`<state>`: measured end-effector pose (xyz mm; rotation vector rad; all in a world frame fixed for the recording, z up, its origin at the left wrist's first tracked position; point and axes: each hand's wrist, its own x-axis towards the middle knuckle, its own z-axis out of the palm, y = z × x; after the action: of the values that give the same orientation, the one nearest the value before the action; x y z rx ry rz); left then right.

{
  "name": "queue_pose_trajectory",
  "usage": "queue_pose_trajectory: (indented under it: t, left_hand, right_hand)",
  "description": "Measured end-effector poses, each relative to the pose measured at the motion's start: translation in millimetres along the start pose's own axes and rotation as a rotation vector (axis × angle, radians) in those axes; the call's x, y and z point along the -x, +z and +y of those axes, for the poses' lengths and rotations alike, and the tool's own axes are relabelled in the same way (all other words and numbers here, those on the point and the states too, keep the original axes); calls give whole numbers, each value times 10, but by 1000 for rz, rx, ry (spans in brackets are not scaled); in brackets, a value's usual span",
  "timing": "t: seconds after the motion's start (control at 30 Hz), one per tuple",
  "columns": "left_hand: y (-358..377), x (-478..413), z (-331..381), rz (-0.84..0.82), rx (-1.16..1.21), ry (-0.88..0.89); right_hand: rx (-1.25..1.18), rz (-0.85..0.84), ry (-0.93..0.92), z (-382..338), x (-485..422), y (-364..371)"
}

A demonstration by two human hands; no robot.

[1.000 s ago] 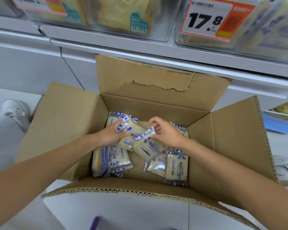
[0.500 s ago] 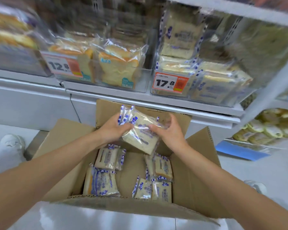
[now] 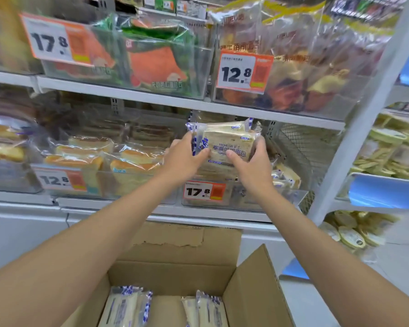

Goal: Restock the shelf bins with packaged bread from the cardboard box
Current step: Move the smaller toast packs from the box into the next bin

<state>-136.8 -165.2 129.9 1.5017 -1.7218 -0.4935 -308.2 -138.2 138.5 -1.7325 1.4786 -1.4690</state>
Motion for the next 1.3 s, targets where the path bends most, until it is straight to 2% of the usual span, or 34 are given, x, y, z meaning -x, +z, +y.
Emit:
queue_pose_trajectory:
  t: [0.1, 0.2, 0.27, 0.4, 0.5, 0.6, 0.73, 0.87, 0.93, 1.0, 1.07, 1.13, 1.2, 1.3]
  left_hand:
    - [123, -220, -41, 22, -218, 2]
    - [152, -355, -168, 85, -358, 32]
    - [126, -416, -246, 93, -313, 13]
    - [97, -413, -276, 37, -244, 91]
    - [110, -391, -286, 119, -245, 105]
    - [135, -369, -295, 162, -188, 106]
    - [93, -376, -313, 83, -125, 99]
    - [65, -444, -335, 23, -92, 80]
    - [83, -430, -314, 11, -157, 78]
    - [95, -364, -297, 75, -214, 119]
    - [106, -288, -320, 169, -233, 193]
    - [114, -249, -368, 216, -257, 236]
    - [123, -265, -395, 196, -335, 207]
    - [98, -332, -387, 68, -519, 137]
  right_hand:
    - [103, -179, 109, 252, -245, 79]
    - [193, -195, 117, 428, -431, 133]
    - [258, -212, 49, 479, -507, 166]
    - [647, -159, -76, 482, -536, 200]
    - [527, -213, 19, 420, -562, 175]
    - [393, -164, 42, 414, -524, 160]
    - [442, -166, -27, 409, -432, 194]
    - [385, -229, -3, 412, -450, 151]
    - [336, -254, 16, 425, -415, 112]
    - [277, -157, -27, 424, -337, 98]
    - [321, -65, -130, 471, -278, 116]
    - [363, -53, -173, 518, -259, 152]
    - [374, -85, -113, 527, -283, 177]
    - [424, -141, -71, 532, -348, 185]
